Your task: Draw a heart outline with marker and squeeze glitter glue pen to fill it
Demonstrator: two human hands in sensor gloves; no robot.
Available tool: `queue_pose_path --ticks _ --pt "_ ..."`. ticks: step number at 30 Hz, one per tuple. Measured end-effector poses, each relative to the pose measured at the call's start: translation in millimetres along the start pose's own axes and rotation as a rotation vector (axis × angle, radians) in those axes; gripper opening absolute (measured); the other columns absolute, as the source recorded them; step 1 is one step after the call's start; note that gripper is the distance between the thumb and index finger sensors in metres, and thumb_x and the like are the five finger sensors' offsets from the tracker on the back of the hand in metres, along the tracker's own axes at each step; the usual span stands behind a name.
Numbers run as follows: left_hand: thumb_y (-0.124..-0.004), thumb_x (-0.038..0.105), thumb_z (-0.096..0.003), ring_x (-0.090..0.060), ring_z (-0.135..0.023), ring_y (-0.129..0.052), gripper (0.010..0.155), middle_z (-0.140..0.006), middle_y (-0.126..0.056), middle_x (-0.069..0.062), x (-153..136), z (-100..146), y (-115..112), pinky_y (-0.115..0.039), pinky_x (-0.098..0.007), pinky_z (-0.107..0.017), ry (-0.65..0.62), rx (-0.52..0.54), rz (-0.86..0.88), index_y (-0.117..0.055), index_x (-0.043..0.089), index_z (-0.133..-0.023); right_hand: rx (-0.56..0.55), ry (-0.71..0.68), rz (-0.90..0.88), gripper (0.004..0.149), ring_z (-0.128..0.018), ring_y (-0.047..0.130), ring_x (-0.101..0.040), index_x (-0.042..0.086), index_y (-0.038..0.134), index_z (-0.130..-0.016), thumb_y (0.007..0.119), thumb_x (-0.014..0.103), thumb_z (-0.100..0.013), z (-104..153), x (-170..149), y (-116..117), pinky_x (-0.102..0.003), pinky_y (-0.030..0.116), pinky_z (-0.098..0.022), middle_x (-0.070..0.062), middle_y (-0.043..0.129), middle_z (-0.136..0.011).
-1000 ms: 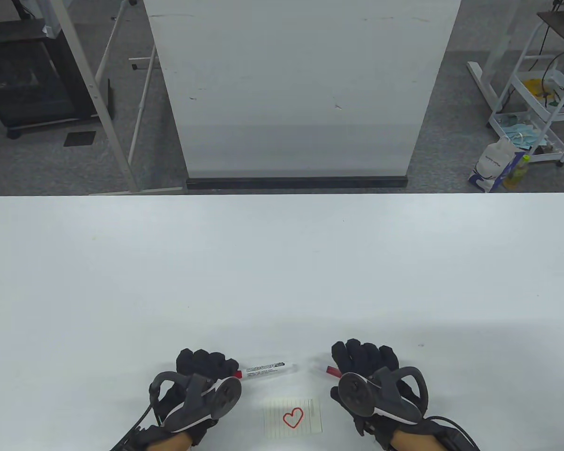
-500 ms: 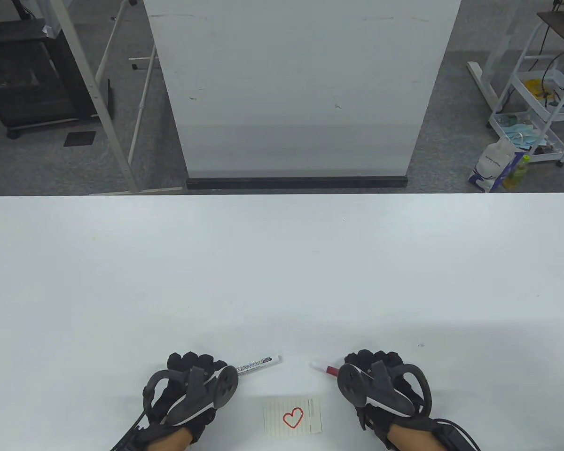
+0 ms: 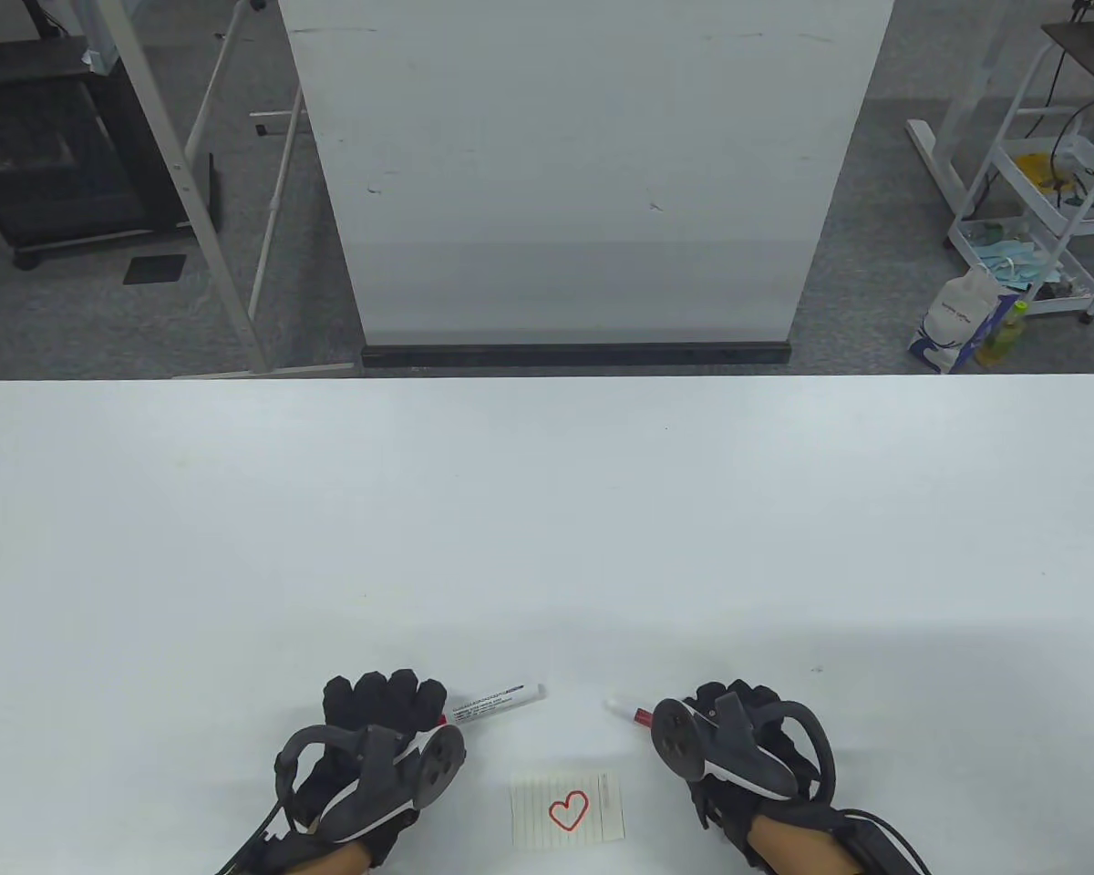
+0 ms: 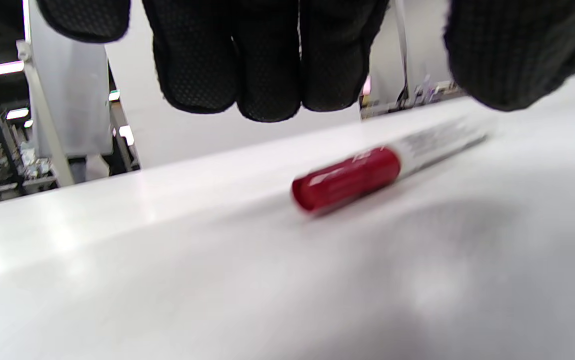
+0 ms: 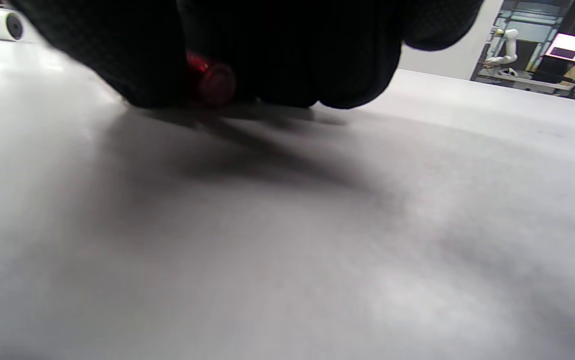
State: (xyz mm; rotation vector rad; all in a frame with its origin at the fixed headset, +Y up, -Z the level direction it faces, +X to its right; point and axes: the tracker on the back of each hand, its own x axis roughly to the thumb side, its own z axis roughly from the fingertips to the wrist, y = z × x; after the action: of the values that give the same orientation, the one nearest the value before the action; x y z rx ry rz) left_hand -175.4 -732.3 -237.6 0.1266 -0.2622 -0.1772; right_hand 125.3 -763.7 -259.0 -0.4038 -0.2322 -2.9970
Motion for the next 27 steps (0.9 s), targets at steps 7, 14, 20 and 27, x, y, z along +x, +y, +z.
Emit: queue_pose_path --ticks 7,14,20,27 --pt "-0.079 0.063 -0.0408 -0.037 -0.089 -0.081 0.067 -0.104 -0.079 -0.007 24.1 13.7 15.0 -0.059 -0.068 -0.068 -0.161 0.198 0.046 -0.076 0.028 -0.098 -0.073 -0.110 -0.112 0.046 -0.067 0.085 -0.038 0.020 0.081 -0.078 0.082 0.046 -0.041 7.6 2.3 -7.0 -0.062 0.061 -0.062 -0.015 0.083 -0.085" --pt "-0.083 0.058 -0.0404 -0.032 -0.082 -0.088 0.065 -0.099 -0.084 -0.004 57.9 29.7 25.8 -0.063 -0.065 -0.067 -0.304 0.267 0.131 -0.073 0.032 -0.098 -0.188 -0.314 -0.239 0.046 -0.068 0.086 -0.036 0.022 0.081 -0.077 0.081 0.048 -0.040 33.5 25.3 -27.0 -0.061 0.062 -0.063 -0.012 0.083 -0.086" --pt "-0.084 0.048 -0.0430 -0.028 -0.074 -0.093 0.054 -0.090 -0.090 -0.001 75.6 41.0 31.3 -0.067 -0.061 -0.065 -0.363 0.318 0.121 -0.077 0.031 -0.094 -0.224 -0.435 -0.351 0.046 -0.067 0.087 -0.034 0.023 0.081 -0.076 0.081 0.049 -0.039 47.7 38.5 -32.5 -0.060 0.062 -0.063 -0.011 0.084 -0.085" --pt "-0.084 0.043 -0.0431 -0.026 -0.063 -0.099 0.044 -0.078 -0.098 0.000 72.4 40.8 32.9 -0.071 -0.060 -0.062 -0.362 0.297 0.196 -0.086 0.029 -0.085 -0.226 -0.451 -0.337 0.045 -0.066 0.089 -0.033 0.023 0.080 -0.076 0.081 0.049 -0.039 48.4 40.6 -31.7 -0.061 0.062 -0.063 -0.010 0.084 -0.084"
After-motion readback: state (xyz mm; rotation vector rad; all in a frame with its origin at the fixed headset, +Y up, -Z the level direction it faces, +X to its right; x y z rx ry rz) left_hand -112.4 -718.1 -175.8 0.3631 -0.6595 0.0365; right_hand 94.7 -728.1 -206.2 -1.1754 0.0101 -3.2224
